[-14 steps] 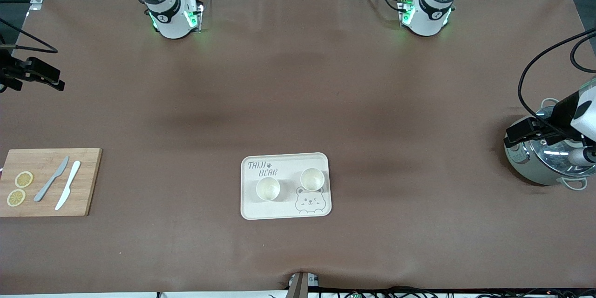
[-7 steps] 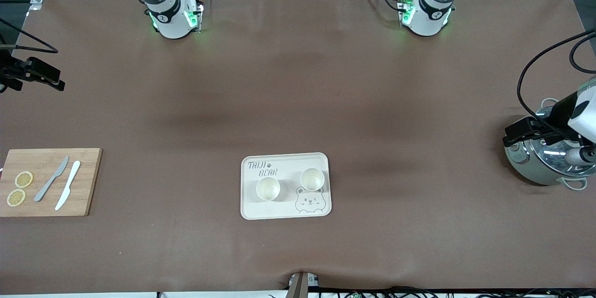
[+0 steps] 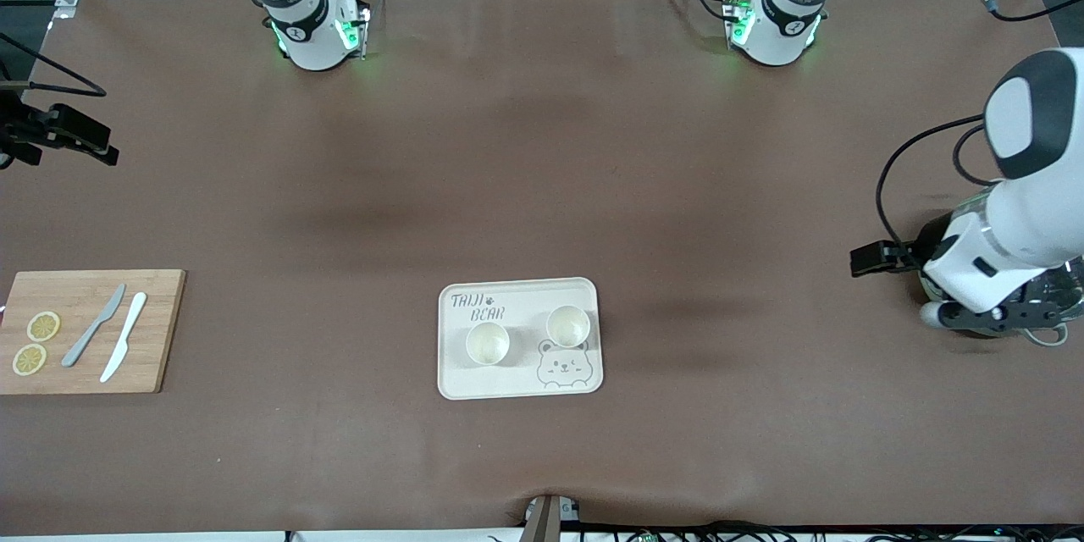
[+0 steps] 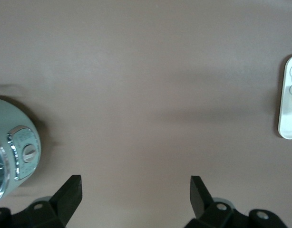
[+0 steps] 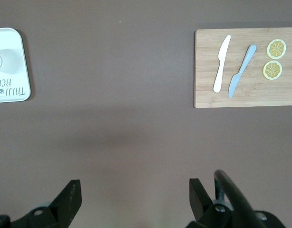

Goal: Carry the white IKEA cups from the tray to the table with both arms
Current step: 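Raise both grippers from rest toward the white tray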

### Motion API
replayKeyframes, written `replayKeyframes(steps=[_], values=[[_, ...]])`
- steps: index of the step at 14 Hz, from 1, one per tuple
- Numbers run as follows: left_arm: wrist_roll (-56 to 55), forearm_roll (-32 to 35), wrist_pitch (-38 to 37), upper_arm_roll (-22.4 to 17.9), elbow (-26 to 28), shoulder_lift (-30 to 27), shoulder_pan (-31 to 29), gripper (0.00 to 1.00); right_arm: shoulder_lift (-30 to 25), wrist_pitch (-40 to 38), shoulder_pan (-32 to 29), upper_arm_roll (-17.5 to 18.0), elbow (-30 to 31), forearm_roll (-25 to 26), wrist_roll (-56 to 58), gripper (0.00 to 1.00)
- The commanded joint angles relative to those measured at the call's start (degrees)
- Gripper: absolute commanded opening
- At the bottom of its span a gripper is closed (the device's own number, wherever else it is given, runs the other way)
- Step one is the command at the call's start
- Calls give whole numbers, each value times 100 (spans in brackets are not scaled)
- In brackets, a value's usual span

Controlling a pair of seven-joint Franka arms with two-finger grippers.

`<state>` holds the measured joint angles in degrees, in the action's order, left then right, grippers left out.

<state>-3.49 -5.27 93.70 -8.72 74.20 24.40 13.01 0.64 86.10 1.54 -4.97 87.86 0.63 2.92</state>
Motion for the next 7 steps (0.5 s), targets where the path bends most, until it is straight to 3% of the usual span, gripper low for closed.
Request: replayKeyframes(steps=[1, 7], values=[[-256, -149, 200, 2, -81, 240, 184, 100, 15, 29, -40, 75, 12, -133, -10, 100], [-1757, -105, 1253, 2, -90, 680, 974, 100, 33, 73, 758, 110, -357, -151, -1222, 100]])
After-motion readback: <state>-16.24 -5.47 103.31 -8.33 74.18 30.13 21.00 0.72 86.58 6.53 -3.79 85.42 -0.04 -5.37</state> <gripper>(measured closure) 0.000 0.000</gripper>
